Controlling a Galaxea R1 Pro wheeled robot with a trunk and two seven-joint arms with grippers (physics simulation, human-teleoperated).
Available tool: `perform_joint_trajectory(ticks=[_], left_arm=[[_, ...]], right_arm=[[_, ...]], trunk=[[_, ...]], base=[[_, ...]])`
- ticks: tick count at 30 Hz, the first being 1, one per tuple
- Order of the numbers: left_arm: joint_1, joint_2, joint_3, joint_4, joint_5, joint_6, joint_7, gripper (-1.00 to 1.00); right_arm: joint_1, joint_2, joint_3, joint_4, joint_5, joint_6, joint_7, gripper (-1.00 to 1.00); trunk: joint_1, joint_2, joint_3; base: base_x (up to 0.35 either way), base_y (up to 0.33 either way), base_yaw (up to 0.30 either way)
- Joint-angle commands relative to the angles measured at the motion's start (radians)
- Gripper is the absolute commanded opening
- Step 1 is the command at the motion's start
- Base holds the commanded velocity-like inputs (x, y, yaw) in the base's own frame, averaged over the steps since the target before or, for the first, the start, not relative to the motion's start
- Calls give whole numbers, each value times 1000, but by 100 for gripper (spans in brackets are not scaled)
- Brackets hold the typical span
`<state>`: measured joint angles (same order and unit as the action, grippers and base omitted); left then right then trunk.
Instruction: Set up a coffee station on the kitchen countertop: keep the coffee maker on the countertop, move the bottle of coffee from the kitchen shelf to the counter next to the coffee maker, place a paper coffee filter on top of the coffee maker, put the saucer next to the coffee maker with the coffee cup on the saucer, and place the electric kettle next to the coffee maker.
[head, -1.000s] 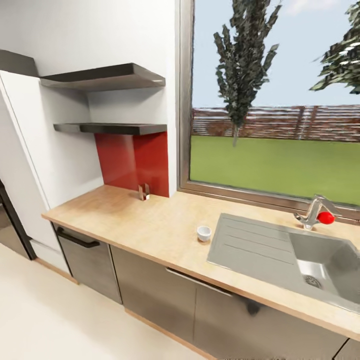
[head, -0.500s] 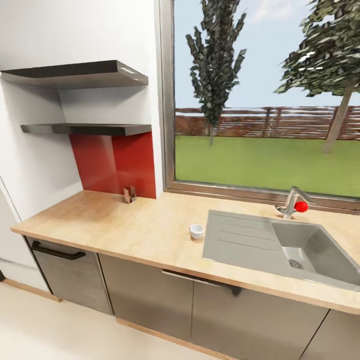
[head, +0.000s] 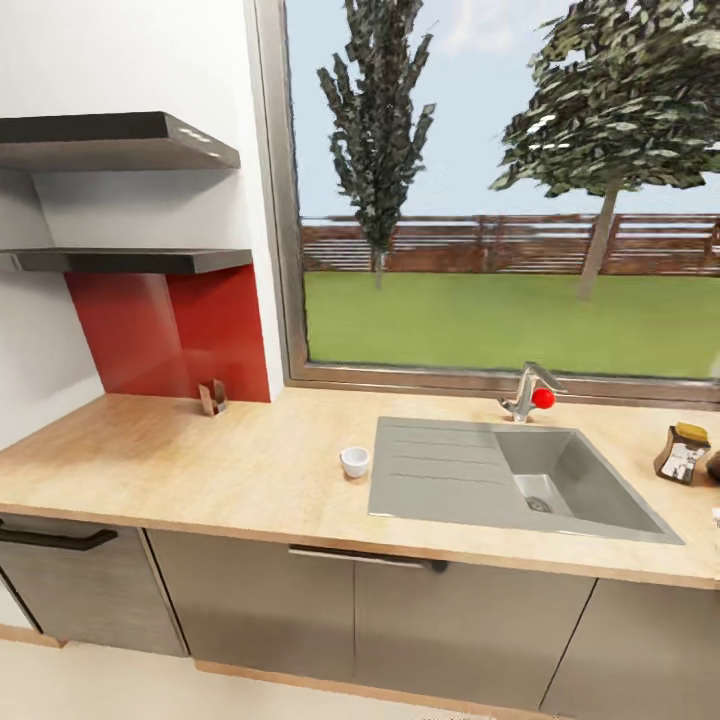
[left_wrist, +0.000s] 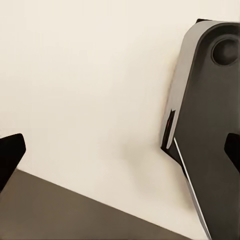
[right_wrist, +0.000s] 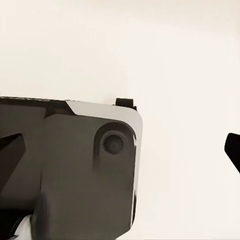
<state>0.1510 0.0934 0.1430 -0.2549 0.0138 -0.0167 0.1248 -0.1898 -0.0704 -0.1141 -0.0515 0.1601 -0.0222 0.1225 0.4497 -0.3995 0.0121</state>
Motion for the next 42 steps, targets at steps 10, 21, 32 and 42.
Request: perform_joint_trajectory(ticks=[10,21,32,42], left_arm=[[1,0,1,0,1,-2,1,100],[1,1,0,9,-2,-2,1,100],[1,4,-5,11,-6,-2,2,100],[1,14,-2,8,-6,-2,11,100]], right_arm=[[0,0,-10,-1,10,-3,1,100],[0,1,-8,-1,10,-5,-4,100],[0,4,-7,-1,10,-7,-3,100],[0,9,-5,-127,10,-9,-4,100]], trunk=[[0,0,0],[0,0,0],[0,0,0],[0,0,0]], base=[[0,272,-300],[0,135,-228],[0,3,-10],[-188,0,0]])
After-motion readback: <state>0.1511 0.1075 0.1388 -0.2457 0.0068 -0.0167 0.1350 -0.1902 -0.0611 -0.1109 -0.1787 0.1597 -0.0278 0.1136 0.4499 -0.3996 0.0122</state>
